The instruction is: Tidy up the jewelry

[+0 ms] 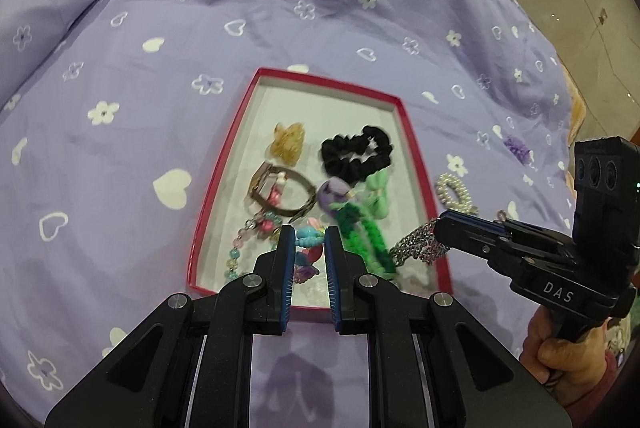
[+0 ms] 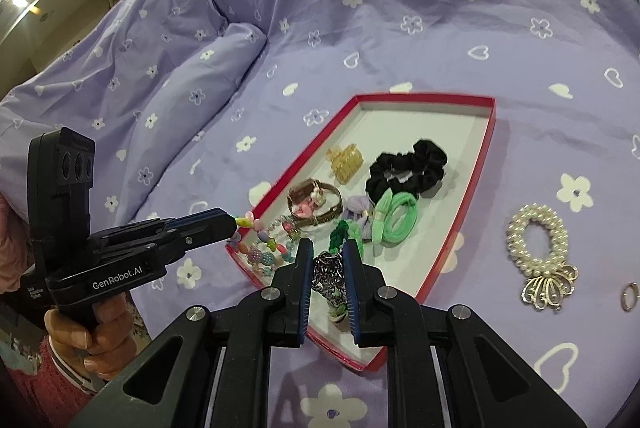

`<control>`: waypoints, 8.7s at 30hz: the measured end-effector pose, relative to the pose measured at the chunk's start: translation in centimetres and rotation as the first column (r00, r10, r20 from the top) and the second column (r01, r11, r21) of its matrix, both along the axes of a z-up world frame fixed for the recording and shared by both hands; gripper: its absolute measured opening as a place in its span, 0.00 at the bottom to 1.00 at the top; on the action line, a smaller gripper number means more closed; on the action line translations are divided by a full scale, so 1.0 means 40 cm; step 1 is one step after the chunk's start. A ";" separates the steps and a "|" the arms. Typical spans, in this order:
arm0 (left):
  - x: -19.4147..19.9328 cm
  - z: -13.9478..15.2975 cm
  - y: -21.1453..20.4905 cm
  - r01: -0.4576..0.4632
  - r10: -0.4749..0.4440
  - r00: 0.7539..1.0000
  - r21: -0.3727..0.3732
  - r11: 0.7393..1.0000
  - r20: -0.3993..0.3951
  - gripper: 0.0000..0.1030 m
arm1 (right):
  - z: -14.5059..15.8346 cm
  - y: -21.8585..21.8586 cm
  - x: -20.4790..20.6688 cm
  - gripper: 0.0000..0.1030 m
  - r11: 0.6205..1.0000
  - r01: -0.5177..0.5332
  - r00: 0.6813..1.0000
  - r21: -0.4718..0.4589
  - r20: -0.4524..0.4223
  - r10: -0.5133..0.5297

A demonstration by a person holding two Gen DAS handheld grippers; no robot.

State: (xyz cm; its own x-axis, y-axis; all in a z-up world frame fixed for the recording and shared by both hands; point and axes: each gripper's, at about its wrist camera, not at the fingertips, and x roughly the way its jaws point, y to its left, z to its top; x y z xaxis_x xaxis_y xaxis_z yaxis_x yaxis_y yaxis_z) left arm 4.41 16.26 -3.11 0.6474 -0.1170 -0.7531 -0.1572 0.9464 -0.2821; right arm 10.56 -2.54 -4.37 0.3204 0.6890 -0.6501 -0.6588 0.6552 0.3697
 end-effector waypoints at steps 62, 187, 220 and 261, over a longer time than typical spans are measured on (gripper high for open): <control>0.005 -0.080 0.024 -0.067 0.073 0.992 0.062 0.996 -0.100 0.62 | -0.046 0.032 0.033 0.39 0.998 -0.005 0.999 -0.056 -0.042 0.003; -0.338 0.049 -0.157 -0.268 0.209 0.958 0.350 0.898 0.199 1.00 | -0.013 -0.116 -0.301 1.00 0.977 0.207 0.935 -0.047 0.303 -0.184; -0.336 0.041 -0.160 -0.269 0.202 0.956 0.369 0.890 0.211 1.00 | -0.014 -0.111 -0.302 1.00 0.979 0.199 0.937 -0.045 0.302 -0.177; -0.312 0.029 -0.153 -0.251 0.193 0.963 0.363 0.897 0.189 1.00 | -0.009 -0.104 -0.291 1.00 0.980 0.192 0.939 -0.049 0.299 -0.169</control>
State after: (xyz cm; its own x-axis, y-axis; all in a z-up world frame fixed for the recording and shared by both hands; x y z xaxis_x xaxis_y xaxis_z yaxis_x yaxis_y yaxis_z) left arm -8.06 10.16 -1.95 0.7277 0.3186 -0.6074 -0.3606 0.9310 0.0564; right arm -1.09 -6.71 -4.73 0.6185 0.5539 -0.5574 -0.5980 0.7919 0.1235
